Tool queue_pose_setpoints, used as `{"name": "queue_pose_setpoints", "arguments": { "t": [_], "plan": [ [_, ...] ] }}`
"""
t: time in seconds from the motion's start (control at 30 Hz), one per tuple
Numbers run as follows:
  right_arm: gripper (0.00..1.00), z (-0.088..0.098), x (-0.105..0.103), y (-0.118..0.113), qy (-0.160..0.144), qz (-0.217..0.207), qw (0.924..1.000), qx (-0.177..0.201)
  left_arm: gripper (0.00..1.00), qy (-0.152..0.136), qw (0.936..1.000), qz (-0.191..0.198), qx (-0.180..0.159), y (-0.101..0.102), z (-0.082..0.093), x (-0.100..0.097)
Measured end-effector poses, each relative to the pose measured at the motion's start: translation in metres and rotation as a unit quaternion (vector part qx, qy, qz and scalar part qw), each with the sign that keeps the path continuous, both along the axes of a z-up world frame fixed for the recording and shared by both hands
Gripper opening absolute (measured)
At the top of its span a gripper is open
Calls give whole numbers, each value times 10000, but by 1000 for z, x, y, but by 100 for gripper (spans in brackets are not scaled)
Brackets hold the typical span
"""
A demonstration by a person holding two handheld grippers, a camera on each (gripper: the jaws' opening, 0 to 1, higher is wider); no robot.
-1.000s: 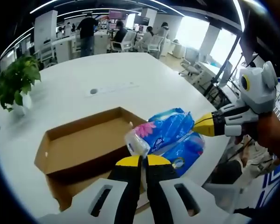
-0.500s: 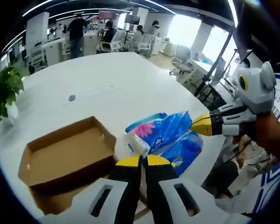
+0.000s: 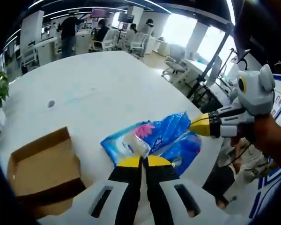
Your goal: Operate the shoe box by opening the lid, removing the specified soft item, and placing it in the target area until the item is outside and the box remains undamaged.
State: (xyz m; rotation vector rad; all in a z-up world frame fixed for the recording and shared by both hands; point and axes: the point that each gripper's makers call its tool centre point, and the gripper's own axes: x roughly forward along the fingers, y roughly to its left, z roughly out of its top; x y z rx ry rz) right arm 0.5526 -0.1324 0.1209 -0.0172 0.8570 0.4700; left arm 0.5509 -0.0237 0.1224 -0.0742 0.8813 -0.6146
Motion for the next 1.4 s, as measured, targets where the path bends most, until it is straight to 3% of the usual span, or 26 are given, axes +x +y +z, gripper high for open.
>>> {"name": "queue_pose_setpoints", "arguments": {
  "t": [0.5, 0.83, 1.4],
  "plan": [
    [0, -14, 35, -70, 31, -308, 9994, -120, 0, 31, 9995, -322, -42, -72, -12, 27],
    [0, -33, 52, -111, 118, -489, 9985, -222, 0, 173, 9985, -517, -87, -112, -32, 40],
    [0, -67, 72, -153, 253, -504, 9979, -333, 0, 487, 9972, -522, -202, -153, -74, 52]
  ]
}}
